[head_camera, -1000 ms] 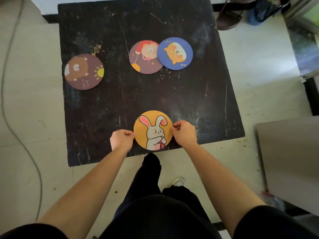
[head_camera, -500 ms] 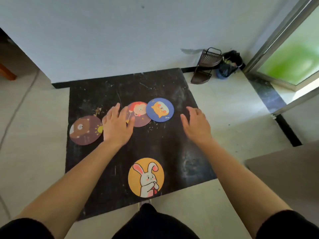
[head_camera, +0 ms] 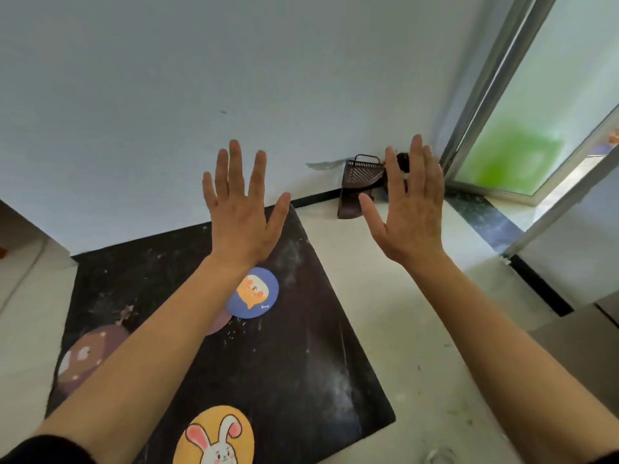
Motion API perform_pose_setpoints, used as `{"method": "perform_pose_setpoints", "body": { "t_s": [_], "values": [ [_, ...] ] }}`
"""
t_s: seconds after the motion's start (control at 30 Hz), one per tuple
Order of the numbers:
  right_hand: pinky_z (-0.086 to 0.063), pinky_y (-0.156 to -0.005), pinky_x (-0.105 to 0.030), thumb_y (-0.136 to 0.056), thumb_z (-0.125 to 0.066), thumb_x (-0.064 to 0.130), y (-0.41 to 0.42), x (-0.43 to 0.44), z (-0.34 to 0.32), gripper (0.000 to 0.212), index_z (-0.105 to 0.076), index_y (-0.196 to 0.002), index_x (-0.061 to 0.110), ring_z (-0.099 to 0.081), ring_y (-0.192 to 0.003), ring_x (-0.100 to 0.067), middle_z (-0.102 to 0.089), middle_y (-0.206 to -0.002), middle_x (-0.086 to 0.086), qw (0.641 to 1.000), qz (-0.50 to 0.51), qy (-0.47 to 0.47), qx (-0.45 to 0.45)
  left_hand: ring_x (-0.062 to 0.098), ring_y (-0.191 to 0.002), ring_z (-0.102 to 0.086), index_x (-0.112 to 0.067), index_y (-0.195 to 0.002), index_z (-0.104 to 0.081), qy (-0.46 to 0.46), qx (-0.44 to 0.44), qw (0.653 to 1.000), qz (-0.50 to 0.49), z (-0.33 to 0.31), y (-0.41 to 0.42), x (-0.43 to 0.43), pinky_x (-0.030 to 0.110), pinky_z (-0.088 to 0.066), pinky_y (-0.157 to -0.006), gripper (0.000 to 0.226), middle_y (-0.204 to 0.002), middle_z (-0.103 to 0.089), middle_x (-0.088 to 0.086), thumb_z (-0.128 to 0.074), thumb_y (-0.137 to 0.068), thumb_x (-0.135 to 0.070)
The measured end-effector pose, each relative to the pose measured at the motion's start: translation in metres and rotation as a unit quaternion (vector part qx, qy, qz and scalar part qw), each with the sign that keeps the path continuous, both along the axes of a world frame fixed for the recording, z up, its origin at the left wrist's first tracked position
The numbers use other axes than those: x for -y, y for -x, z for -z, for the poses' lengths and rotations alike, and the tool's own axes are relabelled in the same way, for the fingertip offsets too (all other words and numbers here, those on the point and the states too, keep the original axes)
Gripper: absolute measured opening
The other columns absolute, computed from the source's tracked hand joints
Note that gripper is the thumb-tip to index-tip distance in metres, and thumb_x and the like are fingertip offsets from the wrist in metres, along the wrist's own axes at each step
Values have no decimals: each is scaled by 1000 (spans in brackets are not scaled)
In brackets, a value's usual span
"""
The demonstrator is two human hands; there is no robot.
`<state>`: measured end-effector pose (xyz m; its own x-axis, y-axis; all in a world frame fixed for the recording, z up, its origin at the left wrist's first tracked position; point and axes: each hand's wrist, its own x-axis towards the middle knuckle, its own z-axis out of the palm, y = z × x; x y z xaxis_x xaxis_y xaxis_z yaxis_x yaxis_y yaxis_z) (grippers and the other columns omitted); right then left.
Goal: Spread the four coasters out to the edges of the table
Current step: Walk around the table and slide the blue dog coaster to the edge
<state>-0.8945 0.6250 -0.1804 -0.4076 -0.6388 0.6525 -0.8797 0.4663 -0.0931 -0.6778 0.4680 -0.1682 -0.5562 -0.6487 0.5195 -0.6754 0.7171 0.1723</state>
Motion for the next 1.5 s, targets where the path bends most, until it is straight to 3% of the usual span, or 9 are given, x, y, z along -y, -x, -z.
{"method": "perform_pose_setpoints", "body": {
  "t_s": [0.23, 0.4, 0.57, 0.83, 1.17, 1.37, 1.5],
  "values": [
    [-4, -124, -52, -99, -34, 62, 166, -45, 45, 79, -9, -160, 19, 1, -155, -35, 1, -167, -18, 997, -34, -26, 59, 32, -151, 7, -23, -157, -5, -41, 63, 996, -57, 45, 142, -73, 58, -3, -119, 73, -165, 7, 14, -22, -97, -62],
    [-6, -124, -53, -99, -35, 62, 277, -65, 28, 79, -10, -160, 17, -2, -154, -38, 1, -167, -19, 994, -75, -61, 57, 32, -151, 10, -22, -157, -5, -66, 82, 989, -103, 39, 234, -114, 58, -1, -119, 75, -165, 12, 14, -20, -96, -62],
    [-4, -124, -52, -98, -33, 64, 327, -30, 0, 82, -3, -160, 19, -1, -154, -37, 2, -167, -19, 988, -131, -40, 75, 31, -151, 10, -23, -157, -4, -48, 80, 985, -147, 11, 272, -110, 55, 2, -118, 74, -165, 11, 13, -23, -97, -62],
    [-11, -123, -57, -99, -36, 62, 309, 72, 15, 82, -1, -160, 21, -3, -155, -37, 3, -168, -17, 954, -277, -84, 83, 33, -151, 7, -21, -157, -6, -63, 65, 959, -268, 23, 259, -62, 57, -4, -119, 74, -165, 8, 15, -20, -97, -63],
    [-1, -125, -53, -98, -26, 65, 258, 262, 19, 81, 16, -156, 28, 7, -155, -34, 16, -167, -11, 904, -367, -219, 29, 37, -151, 0, -20, -156, -7, -140, 20, 908, -394, 33, 209, 59, 59, -9, -117, 75, -165, 3, 18, -15, -96, -64],
    [0, -125, -51, -97, -25, 66, 183, 353, 21, 79, 10, -157, 29, 3, -155, -33, 11, -168, -9, 864, -447, -231, 31, 38, -150, -7, -16, -155, -16, -152, 8, 862, -484, 24, 155, 84, 61, -12, -116, 72, -164, -7, 20, -25, -98, -57],
    [3, -121, -49, -94, -27, 70, 121, 397, 47, 80, 6, -156, 31, 0, -155, -33, 9, -169, -6, 816, -513, -267, 21, 38, -150, -3, -15, -156, -15, -175, -4, 812, -557, 45, 125, 82, 60, -9, -117, 72, -164, -2, 19, -33, -98, -54]
  ]
}}
